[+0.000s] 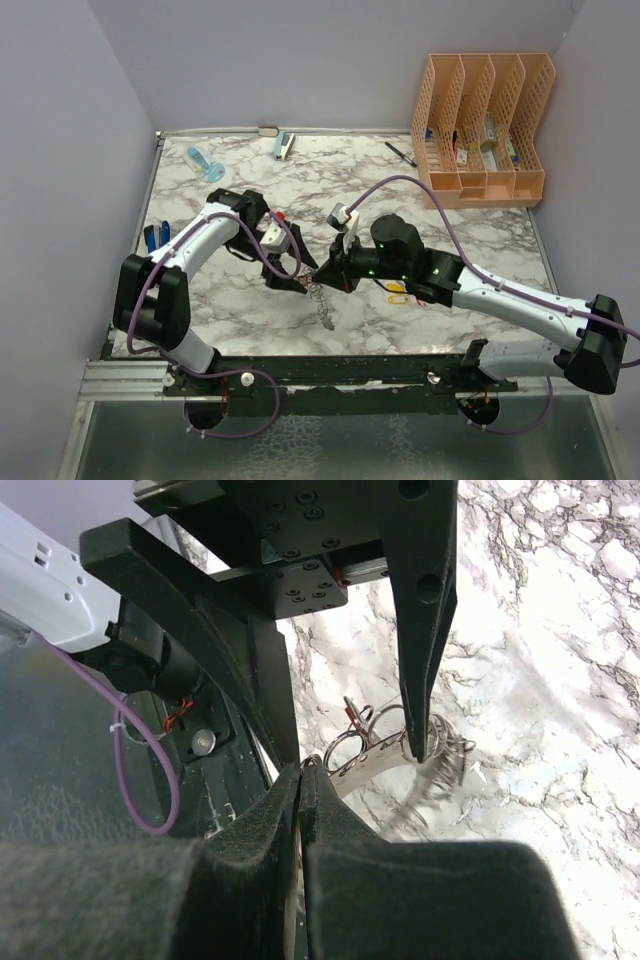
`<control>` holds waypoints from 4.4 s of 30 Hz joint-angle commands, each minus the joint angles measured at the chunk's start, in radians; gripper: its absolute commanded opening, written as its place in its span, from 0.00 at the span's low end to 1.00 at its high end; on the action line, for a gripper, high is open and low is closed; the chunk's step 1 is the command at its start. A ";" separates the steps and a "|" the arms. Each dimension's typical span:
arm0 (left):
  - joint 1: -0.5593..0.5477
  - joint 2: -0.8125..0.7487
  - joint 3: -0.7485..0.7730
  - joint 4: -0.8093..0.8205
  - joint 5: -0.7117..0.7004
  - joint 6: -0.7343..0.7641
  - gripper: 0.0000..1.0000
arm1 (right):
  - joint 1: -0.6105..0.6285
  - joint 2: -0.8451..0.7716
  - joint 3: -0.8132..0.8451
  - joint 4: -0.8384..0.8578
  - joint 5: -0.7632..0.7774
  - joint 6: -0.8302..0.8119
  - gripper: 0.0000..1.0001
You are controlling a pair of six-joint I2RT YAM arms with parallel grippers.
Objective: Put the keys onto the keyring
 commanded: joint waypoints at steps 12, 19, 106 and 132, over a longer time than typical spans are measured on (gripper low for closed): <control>-0.002 -0.056 0.031 -0.010 -0.013 -0.016 0.60 | 0.002 0.000 -0.004 0.074 -0.010 0.009 0.01; -0.003 -0.064 0.047 -0.009 -0.012 -0.036 0.56 | 0.002 -0.011 -0.023 0.083 -0.002 0.001 0.01; 0.849 -0.113 0.091 0.173 0.062 -0.420 0.76 | 0.120 0.260 0.038 -0.003 0.123 -0.317 0.52; 1.182 -0.472 0.073 1.426 -0.205 -2.148 0.99 | 0.303 0.758 0.369 -0.049 0.324 -0.567 0.36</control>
